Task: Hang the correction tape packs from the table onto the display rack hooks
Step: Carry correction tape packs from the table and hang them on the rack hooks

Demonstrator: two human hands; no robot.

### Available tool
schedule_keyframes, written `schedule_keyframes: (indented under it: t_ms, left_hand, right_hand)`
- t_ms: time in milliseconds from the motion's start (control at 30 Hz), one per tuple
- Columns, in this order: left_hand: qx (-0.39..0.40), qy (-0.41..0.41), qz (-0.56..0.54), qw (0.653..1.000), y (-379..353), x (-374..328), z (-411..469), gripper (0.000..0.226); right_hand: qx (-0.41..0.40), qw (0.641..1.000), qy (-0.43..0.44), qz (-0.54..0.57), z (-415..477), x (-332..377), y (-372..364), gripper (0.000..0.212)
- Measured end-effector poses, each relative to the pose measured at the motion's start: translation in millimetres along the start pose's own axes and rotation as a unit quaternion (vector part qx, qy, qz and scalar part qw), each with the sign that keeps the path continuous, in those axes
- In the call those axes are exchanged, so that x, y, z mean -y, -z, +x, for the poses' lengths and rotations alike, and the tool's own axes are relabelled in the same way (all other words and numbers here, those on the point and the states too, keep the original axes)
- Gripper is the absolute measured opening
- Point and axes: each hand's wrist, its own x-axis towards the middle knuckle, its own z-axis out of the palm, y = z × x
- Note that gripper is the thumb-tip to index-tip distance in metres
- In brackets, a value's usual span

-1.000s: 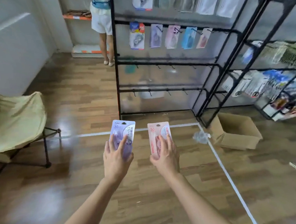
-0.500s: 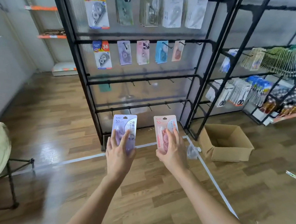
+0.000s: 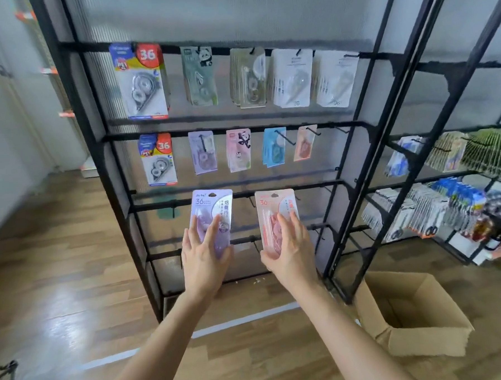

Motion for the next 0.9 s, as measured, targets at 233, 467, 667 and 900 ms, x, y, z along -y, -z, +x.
schedule_keyframes:
  t_ms: [233, 467, 667, 900]
  left_hand:
    - [-0.023, 0.025, 0.01, 0.999, -30.2, 6.1, 75.4, 0.071]
    - [-0.045, 0.062, 0.049, 0.996, -60.7, 13.9, 139.9, 0.071]
    - [-0.057, 0.085, 0.085, 0.991, -81.6, 17.6, 179.0, 0.073]
    - [-0.053, 0.087, 0.09, 0.991, -96.0, 25.6, 200.1, 0.072]
  right_hand:
    - [-0.028, 0.998, 0.054, 0.012, 84.9, -19.0, -45.5, 0.079]
    - [-0.041, 0.99, 0.126, 0.044, 164.8, -42.9, -81.7, 0.084]
    - [-0.041, 0.98, 0.179, 0.073, 211.5, -56.8, -101.3, 0.092]
    - [-0.055, 0.975, 0.197, 0.084, 232.3, -67.6, -115.8, 0.089]
